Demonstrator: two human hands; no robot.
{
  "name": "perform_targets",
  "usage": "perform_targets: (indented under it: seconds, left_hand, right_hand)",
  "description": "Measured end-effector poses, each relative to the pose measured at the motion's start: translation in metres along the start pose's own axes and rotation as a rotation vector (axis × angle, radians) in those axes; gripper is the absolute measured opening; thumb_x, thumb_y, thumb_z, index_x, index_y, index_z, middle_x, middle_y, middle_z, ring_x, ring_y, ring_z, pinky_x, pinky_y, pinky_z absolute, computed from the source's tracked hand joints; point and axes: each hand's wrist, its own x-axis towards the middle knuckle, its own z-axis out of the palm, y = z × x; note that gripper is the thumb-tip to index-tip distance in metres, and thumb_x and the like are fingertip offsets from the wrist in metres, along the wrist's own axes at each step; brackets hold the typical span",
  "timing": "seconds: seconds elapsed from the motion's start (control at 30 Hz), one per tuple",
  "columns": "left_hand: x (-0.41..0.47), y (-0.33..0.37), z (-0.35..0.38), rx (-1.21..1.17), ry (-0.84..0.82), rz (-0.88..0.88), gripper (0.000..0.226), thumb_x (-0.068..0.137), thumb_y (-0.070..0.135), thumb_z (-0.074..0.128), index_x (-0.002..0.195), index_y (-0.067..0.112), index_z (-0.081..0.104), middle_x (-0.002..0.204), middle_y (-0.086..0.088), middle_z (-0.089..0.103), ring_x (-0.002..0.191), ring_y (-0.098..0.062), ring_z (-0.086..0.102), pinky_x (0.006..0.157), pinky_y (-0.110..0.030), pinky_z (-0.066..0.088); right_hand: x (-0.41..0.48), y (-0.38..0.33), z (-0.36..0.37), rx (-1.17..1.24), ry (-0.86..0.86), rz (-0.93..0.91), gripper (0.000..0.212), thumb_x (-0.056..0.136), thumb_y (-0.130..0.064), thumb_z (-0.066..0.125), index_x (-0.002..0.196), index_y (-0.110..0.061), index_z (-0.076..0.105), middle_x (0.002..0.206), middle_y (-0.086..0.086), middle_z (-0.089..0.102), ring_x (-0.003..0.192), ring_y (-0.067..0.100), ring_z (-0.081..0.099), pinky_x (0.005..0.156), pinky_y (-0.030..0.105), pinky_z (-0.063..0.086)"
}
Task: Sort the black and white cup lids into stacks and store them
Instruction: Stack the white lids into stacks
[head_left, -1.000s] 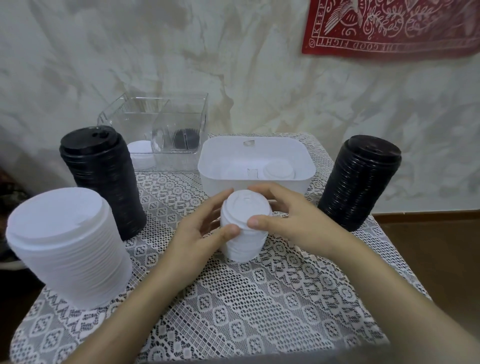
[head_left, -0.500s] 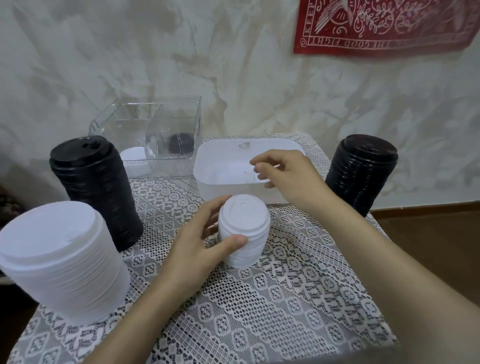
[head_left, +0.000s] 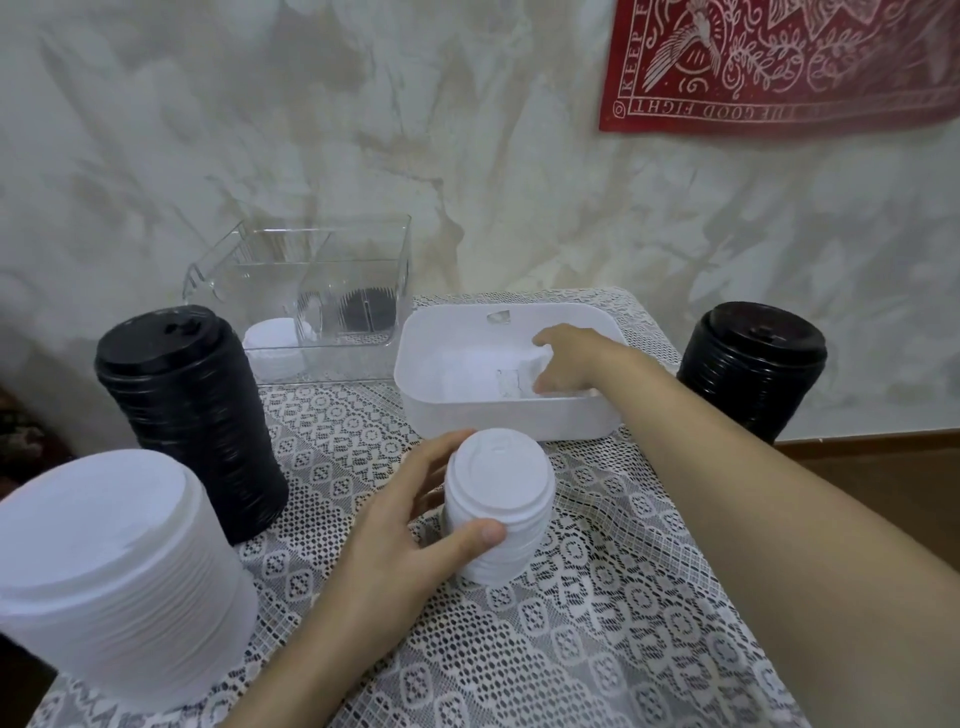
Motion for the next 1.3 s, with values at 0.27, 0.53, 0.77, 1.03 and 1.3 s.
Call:
perform_targets:
  seconds: [0.27,0.53,0.77,1.03,1.3]
  left_hand:
    - [0.0,-0.001,0.0,0.002,0.002,-0.014,0.069,0.072,0.053,0.082,0.135,0.05,0.054,0.137,0.026,0.062,0.128,-0.001,0.059,0.108,-0.033,0.046]
    - [-0.001,0.0,0.001,0.001,-0.002,-0.018,0.073,0.071,0.054,0.08,0.138,0.044,0.053,0.137,0.027,0.062,0.128,0.0,0.059,0.107,-0.031,0.046]
    - [0.0,-0.002,0.002,-0.021,-0.001,-0.023,0.072,0.07,0.052,0.081,0.136,0.044,0.053,0.136,0.027,0.062,0.127,0.0,0.059,0.106,-0.027,0.045]
    - [0.001,-0.004,0.002,-0.039,0.002,-0.015,0.074,0.07,0.051,0.081,0.138,0.04,0.054,0.137,0.025,0.063,0.128,-0.002,0.059,0.108,-0.029,0.045]
    - [0.001,-0.004,0.003,-0.042,0.002,0.0,0.078,0.07,0.054,0.08,0.141,0.045,0.051,0.138,0.028,0.061,0.129,0.002,0.057,0.106,-0.024,0.046]
  right_hand:
    - [0.002,0.009,0.003,-0.044,-0.04,-0.084,0.08,0.086,-0.026,0.079,0.155,-0.029,0.041,0.158,0.0,0.041,0.141,0.026,0.045,0.113,0.037,0.04]
    - [0.0,0.012,0.003,0.039,0.002,-0.099,0.083,0.085,-0.034,0.077,0.157,-0.027,0.037,0.161,-0.001,0.038,0.146,0.025,0.04,0.115,0.038,0.037]
    - [0.004,0.008,0.007,0.142,-0.02,-0.132,0.085,0.084,-0.038,0.081,0.156,-0.028,0.038,0.16,0.002,0.041,0.144,0.025,0.043,0.115,0.04,0.038]
    - [-0.003,0.004,0.005,0.134,0.002,-0.149,0.088,0.079,-0.043,0.086,0.154,-0.023,0.044,0.155,0.0,0.046,0.139,0.023,0.047,0.112,0.035,0.039]
    - [-0.1,-0.031,-0.031,0.516,0.069,-0.426,0.059,0.082,-0.039,0.084,0.137,-0.034,0.063,0.131,-0.012,0.063,0.11,0.002,0.064,0.097,0.016,0.047]
